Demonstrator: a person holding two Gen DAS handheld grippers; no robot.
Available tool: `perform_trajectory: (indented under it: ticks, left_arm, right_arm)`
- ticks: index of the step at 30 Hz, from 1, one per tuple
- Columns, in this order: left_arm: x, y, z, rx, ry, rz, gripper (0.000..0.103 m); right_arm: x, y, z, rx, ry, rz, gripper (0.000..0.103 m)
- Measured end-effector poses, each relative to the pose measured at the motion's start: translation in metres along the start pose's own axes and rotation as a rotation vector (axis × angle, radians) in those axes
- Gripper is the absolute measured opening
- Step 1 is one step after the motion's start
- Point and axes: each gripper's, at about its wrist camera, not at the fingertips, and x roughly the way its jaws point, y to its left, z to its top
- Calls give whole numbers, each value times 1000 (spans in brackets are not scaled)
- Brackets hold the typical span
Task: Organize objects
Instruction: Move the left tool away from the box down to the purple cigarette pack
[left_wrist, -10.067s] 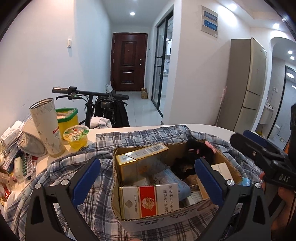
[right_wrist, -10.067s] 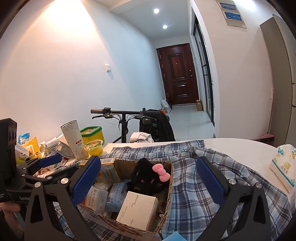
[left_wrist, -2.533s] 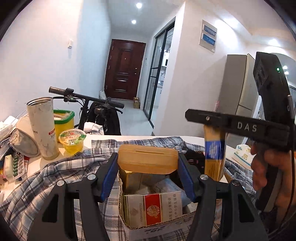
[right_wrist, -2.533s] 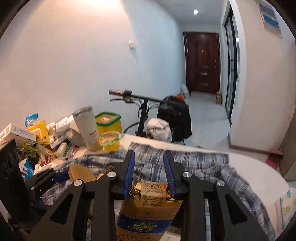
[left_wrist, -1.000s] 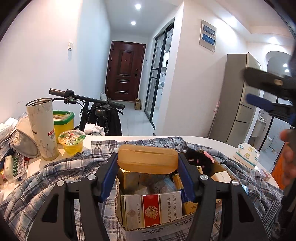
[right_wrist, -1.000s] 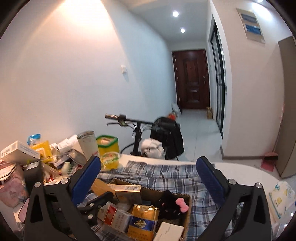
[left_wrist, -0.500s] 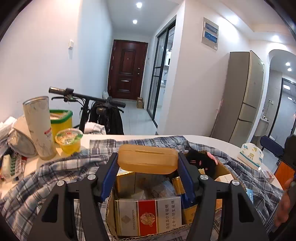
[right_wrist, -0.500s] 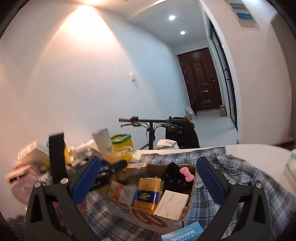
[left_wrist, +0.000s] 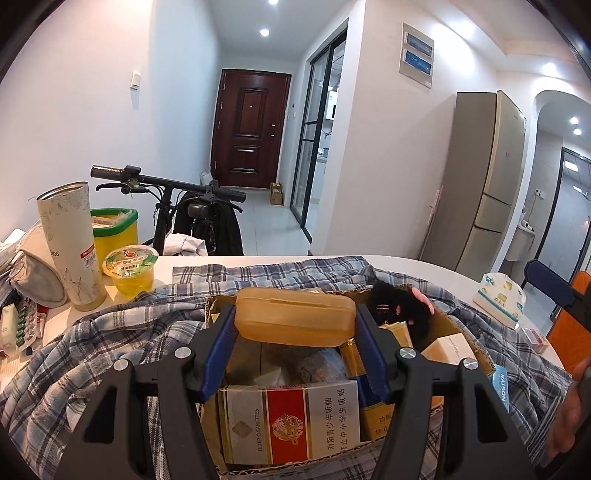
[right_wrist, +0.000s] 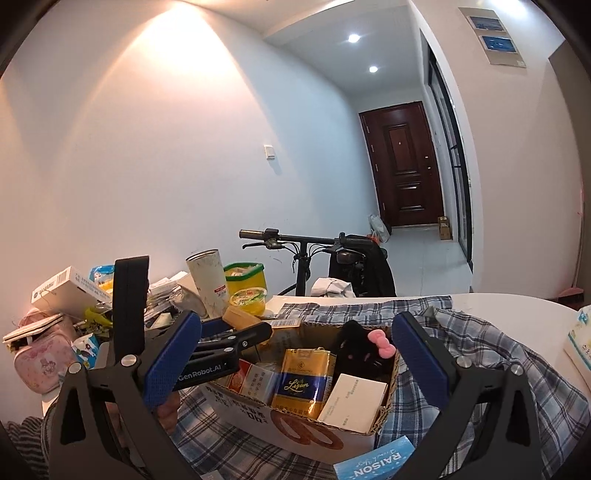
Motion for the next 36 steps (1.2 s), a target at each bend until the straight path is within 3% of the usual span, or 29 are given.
perform_trajectory:
  ticks: [5, 9, 13, 18, 22, 36]
  left_arm:
    - [0, 1, 0, -18, 7, -3, 65]
    - [1, 6, 0, -49, 18, -26, 85]
    - [-3, 17, 3, -88, -7, 19, 103]
    - [-5, 41, 7, -188, 13, 10, 103]
    - [-6, 47, 3, -204, 28, 27, 103]
    - [-25, 20, 6, -91, 27, -6, 103]
  right_arm:
    - [0, -3, 0, 10, 0, -9, 103]
    - [1, 1, -2, -21, -6, -32, 103]
    - [2, 3, -2, -31, 1, -27, 103]
    - [1, 0, -2, -24, -5, -35, 103]
    - [2, -6, -3, -3, 1, -43, 103]
    - [7, -14, -4, 30, 14, -39, 103]
